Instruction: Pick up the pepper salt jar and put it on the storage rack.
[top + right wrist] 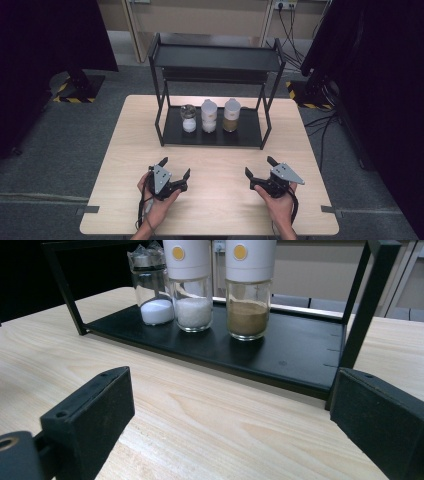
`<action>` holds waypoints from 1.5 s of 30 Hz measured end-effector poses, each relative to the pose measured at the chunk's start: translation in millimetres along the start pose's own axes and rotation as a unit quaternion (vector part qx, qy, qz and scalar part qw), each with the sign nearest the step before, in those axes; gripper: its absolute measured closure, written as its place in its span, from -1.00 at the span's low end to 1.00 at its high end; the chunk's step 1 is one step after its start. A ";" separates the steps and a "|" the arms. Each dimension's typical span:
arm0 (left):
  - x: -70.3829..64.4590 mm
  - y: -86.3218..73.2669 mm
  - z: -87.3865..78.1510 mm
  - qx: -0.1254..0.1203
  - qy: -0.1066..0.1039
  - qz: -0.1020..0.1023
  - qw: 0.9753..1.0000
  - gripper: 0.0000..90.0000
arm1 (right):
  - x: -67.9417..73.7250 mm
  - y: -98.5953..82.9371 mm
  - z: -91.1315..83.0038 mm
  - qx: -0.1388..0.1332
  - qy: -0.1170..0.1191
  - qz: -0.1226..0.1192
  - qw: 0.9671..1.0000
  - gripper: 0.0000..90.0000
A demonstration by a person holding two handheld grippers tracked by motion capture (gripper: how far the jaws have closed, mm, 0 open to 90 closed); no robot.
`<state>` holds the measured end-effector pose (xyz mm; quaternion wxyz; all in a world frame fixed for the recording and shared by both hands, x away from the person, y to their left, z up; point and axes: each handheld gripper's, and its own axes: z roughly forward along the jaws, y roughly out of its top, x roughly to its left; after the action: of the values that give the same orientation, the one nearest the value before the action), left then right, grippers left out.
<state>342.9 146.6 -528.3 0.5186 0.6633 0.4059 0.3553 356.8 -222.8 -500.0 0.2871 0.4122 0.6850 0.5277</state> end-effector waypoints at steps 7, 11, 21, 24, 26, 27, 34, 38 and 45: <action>0.1 0.0 0.0 0.000 0.000 -0.001 1.000 -0.79 | -2.9 -2.2 -6.5 -0.002 -0.004 -0.001 1.000 -0.91; 0.1 0.0 0.0 0.000 0.000 0.000 1.000 -0.79 | -3.4 -3.6 -9.1 -0.002 -0.004 -0.002 1.000 -0.91; 0.0 0.0 0.0 0.000 0.000 0.000 1.000 -0.79 | -6.9 -8.0 -15.9 -0.003 -0.008 -0.003 1.000 -0.91; 0.1 0.0 0.0 0.000 0.000 0.000 1.000 -0.79 | -7.6 -9.5 -17.1 -0.002 -0.009 -0.002 1.000 -0.91; 0.1 0.0 0.0 0.000 0.000 -0.001 1.000 -0.79 | -9.0 -11.5 -18.8 -0.001 -0.012 0.000 1.000 -0.91; 0.0 0.0 0.0 0.000 0.000 -0.001 1.000 -0.79 | -9.0 -11.5 -18.8 -0.001 -0.012 0.000 1.000 -0.91; 0.0 0.0 -0.1 0.000 0.000 0.000 1.000 -0.79 | -15.2 -15.4 -22.9 -0.002 -0.021 0.004 1.000 -0.91; -0.1 0.0 0.0 0.000 0.001 0.000 1.000 -0.79 | -17.8 -16.9 -24.4 -0.003 -0.025 0.006 1.000 -0.91; -0.1 0.0 -0.1 0.000 0.001 0.000 1.000 -0.79 | -23.4 -20.3 -25.3 -0.001 -0.034 0.009 0.999 -0.91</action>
<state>342.8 146.6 -528.3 0.5185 0.6631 0.4061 0.3558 342.2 -257.5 -513.4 0.3059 0.4357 0.6705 0.5168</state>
